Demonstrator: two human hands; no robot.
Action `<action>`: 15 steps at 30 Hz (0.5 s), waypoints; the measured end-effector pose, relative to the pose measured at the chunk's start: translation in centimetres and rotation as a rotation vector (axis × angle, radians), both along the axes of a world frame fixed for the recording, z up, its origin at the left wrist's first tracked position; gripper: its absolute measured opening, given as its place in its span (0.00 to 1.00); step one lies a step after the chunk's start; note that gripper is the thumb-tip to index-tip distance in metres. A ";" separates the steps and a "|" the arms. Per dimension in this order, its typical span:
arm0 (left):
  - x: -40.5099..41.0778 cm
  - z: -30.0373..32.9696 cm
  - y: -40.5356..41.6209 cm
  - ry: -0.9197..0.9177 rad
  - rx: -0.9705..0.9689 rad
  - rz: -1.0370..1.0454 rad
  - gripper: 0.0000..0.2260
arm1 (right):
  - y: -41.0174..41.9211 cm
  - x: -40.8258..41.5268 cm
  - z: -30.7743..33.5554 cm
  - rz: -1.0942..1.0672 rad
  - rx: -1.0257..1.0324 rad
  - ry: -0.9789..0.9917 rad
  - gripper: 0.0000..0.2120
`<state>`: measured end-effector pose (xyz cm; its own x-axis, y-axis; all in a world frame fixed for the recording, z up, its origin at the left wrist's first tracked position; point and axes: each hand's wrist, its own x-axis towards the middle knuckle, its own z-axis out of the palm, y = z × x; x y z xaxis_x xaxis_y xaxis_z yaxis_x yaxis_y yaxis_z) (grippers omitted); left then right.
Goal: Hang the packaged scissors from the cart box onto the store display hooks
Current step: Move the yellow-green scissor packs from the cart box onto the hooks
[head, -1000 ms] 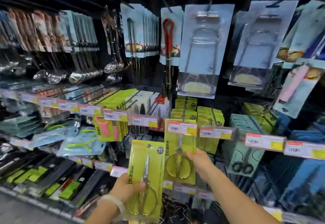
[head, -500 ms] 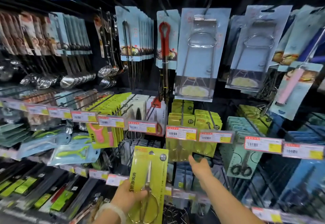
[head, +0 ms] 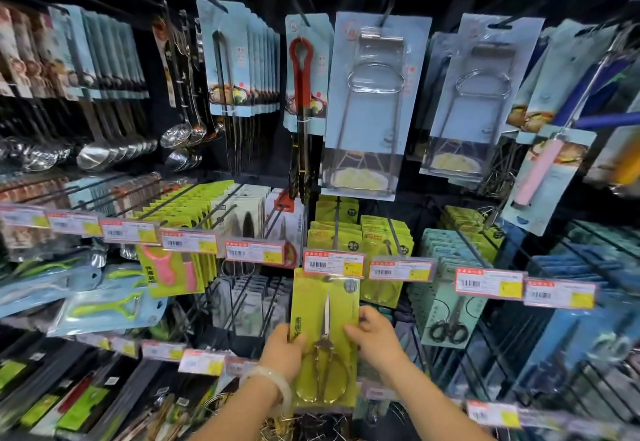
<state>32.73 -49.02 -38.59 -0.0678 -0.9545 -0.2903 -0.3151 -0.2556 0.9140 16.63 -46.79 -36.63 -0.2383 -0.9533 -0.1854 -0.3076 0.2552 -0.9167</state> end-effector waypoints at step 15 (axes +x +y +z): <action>-1.1 1.5 -3.6 -0.128 -0.138 -0.026 0.16 | -2.9 0.0 0.1 -0.136 -0.085 0.068 0.13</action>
